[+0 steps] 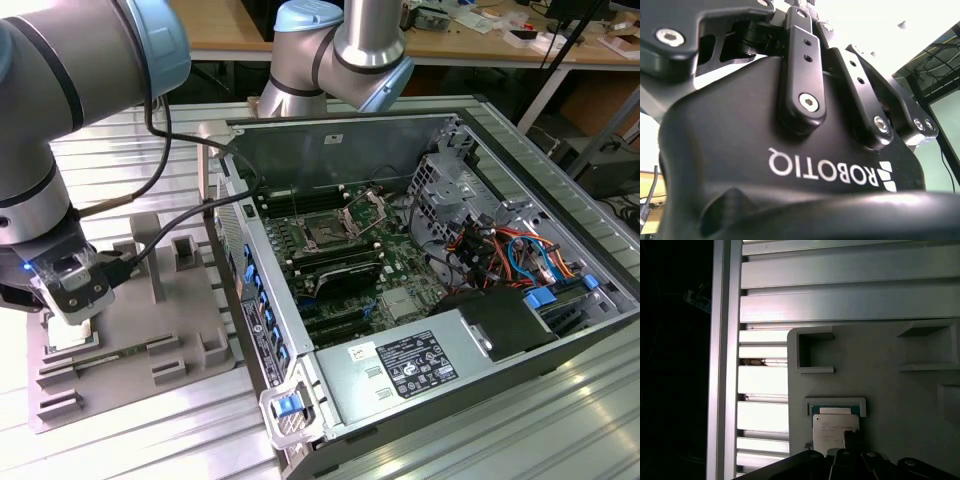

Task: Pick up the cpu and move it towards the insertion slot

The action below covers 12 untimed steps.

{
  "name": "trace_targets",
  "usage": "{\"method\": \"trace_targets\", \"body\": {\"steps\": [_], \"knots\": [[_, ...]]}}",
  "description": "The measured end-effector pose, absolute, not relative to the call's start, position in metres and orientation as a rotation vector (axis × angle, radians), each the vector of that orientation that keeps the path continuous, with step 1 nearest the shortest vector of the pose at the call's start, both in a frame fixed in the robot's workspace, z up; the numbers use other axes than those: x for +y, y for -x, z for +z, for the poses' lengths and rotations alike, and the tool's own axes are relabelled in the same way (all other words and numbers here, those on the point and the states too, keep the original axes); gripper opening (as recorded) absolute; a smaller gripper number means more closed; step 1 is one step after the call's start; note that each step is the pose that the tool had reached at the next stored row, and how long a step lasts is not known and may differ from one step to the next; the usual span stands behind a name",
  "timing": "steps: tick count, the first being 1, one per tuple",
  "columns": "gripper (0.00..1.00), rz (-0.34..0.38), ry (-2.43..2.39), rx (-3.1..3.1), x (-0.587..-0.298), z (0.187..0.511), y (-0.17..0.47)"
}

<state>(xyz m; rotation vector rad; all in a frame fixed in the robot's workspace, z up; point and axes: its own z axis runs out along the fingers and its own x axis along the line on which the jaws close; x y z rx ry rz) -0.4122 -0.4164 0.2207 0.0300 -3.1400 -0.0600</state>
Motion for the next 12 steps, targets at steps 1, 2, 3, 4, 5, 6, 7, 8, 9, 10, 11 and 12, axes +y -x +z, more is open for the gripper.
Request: {"method": "trace_targets", "body": {"steps": [1,2,3,4,5,6,7,8,9,10,11,12], "knots": [[0.11,-0.060,-0.030,-3.140,-0.4164,0.2204,0.4122],[0.11,-0.060,-0.030,-3.140,-0.4164,0.2202,0.4122],[0.11,-0.060,-0.030,-3.140,-0.4164,0.2199,0.4122],[0.11,-0.060,-0.030,-3.140,-0.4164,0.2197,0.4122],[0.11,-0.060,-0.030,-3.140,-0.4164,0.2193,0.4122],[0.11,-0.060,-0.030,-3.140,-0.4164,0.2191,0.4123],[0.11,-0.060,-0.030,-3.140,-0.4164,0.2187,0.4123],[0.11,-0.060,-0.030,-3.140,-0.4164,0.2185,0.4123],[0.11,-0.060,-0.030,-3.140,-0.4164,0.2181,0.4123],[0.11,-0.060,-0.030,-3.140,-0.4164,0.2177,0.4123],[0.11,-0.060,-0.030,-3.140,-0.4164,0.2174,0.4123],[0.11,-0.060,-0.030,-3.140,-0.4164,0.2172,0.4123]]}}
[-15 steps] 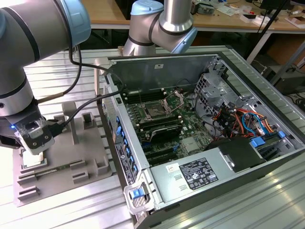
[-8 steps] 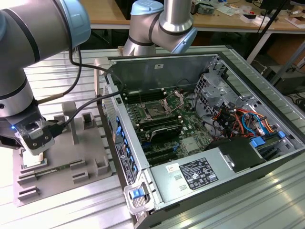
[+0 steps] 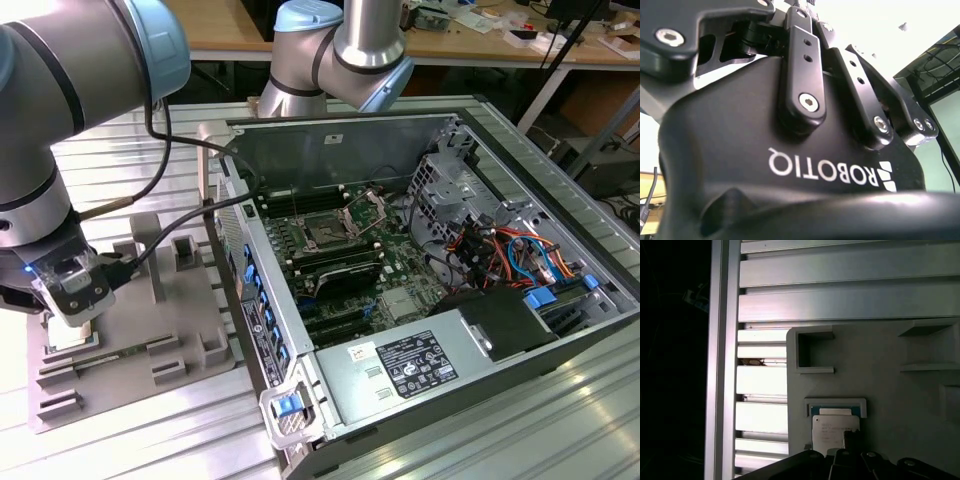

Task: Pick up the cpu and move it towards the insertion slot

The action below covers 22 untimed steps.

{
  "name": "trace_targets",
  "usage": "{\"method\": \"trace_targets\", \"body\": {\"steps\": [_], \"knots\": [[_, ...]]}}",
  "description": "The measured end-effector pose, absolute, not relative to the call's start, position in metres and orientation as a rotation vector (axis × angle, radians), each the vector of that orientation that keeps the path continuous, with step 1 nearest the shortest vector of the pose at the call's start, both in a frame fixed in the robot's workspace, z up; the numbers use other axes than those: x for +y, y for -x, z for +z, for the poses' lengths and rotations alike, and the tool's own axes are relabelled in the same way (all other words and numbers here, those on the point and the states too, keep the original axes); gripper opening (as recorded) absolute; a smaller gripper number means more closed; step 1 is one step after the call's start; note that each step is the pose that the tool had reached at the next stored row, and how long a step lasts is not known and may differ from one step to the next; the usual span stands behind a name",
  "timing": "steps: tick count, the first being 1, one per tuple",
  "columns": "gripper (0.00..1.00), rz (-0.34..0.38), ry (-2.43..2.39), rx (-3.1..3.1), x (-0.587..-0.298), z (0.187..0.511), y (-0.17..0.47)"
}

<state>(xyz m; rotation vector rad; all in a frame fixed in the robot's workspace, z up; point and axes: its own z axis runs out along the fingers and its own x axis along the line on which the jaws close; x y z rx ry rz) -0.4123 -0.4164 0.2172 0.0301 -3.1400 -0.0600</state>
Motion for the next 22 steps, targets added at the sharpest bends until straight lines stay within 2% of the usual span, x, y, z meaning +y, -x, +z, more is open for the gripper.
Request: {"method": "trace_targets", "body": {"steps": [22], "knots": [[0.11,-0.060,-0.030,-3.140,-0.4164,0.2076,0.4127]]}}
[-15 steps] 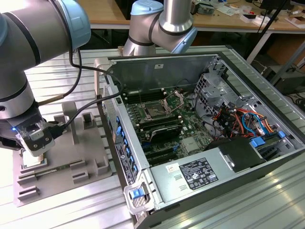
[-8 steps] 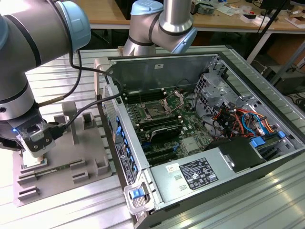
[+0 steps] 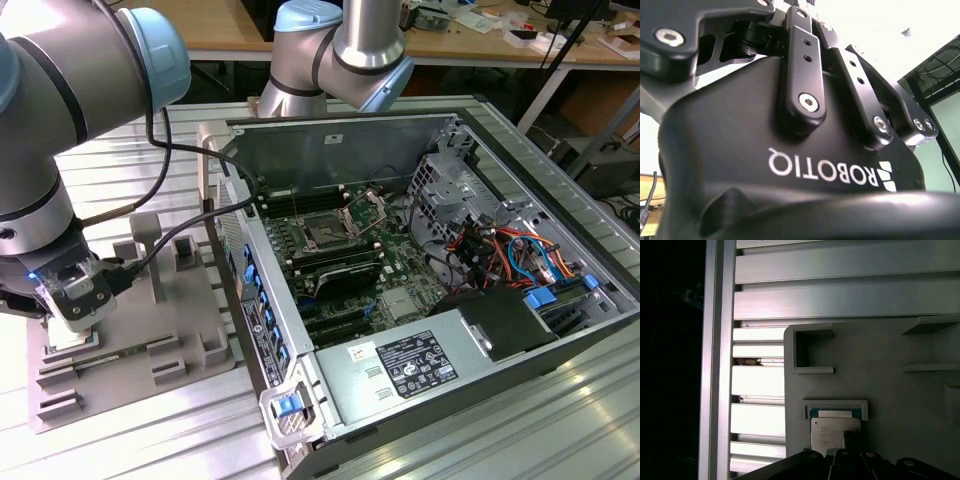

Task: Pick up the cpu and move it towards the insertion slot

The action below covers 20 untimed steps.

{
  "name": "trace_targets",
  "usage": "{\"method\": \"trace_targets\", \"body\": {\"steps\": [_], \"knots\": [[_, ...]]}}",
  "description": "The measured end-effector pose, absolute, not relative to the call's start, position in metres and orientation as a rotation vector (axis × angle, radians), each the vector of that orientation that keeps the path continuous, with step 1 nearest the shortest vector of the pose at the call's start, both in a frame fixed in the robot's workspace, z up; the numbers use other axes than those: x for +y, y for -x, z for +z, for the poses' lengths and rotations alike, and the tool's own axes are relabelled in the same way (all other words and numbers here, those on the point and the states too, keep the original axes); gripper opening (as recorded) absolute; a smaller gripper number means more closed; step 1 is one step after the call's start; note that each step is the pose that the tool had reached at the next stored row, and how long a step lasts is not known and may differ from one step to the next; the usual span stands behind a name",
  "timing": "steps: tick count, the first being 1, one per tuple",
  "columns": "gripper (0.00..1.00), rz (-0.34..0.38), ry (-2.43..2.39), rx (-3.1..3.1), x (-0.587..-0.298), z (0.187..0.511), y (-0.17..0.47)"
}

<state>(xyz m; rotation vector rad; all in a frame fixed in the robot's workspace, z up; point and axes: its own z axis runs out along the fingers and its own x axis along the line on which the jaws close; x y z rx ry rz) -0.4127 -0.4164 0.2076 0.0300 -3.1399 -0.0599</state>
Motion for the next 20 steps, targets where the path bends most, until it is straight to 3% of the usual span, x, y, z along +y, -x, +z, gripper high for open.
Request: {"method": "trace_targets", "body": {"steps": [20], "knots": [[0.11,-0.060,-0.030,-3.140,-0.4179,0.2046,0.4175]]}}
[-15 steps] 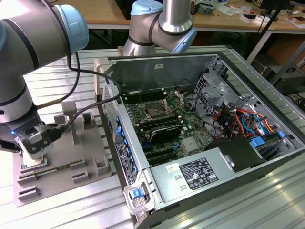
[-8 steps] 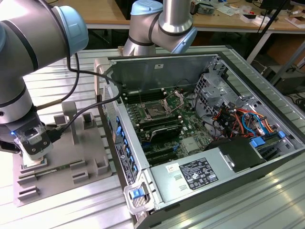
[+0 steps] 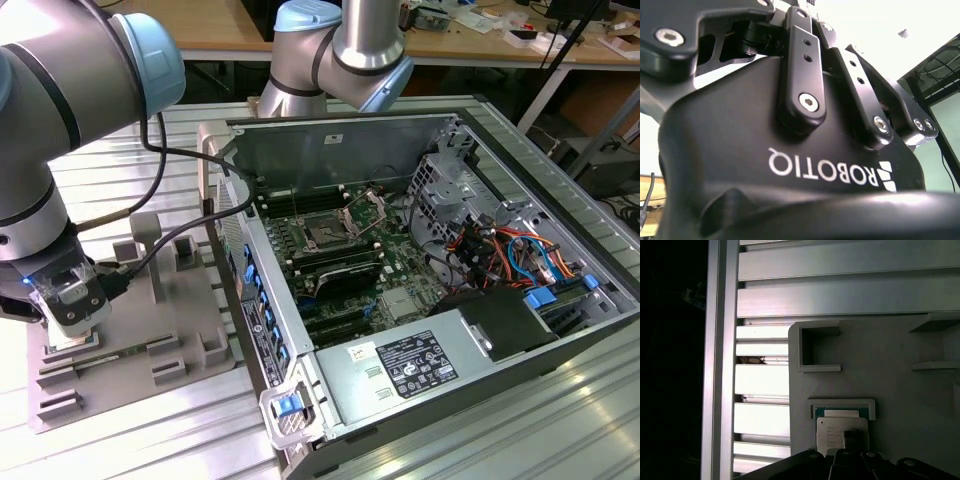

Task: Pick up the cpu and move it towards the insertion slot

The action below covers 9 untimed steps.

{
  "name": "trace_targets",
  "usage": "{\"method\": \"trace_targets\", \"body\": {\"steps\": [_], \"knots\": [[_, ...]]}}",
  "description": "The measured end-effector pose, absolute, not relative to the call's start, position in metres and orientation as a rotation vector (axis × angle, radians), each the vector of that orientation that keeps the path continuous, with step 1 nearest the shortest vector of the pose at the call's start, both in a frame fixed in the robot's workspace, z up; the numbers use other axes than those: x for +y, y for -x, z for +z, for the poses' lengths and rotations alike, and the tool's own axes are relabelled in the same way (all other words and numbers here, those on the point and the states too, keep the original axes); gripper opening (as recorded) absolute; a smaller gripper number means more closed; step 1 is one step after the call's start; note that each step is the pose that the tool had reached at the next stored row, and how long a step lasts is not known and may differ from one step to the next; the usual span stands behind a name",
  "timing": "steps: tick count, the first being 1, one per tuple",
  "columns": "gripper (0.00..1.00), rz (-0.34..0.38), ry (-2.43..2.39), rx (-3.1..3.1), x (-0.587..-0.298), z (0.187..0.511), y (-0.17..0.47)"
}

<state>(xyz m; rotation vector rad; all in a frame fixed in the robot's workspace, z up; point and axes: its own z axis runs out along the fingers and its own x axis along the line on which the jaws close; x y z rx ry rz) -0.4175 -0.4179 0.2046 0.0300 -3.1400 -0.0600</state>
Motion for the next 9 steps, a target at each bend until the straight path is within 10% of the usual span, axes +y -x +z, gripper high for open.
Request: {"method": "trace_targets", "body": {"steps": [3,9], "knots": [[0.11,-0.060,-0.030,-3.140,-0.4180,0.2047,0.4175],[0.54,-0.060,-0.030,-3.140,-0.4181,0.2046,0.4175]]}}
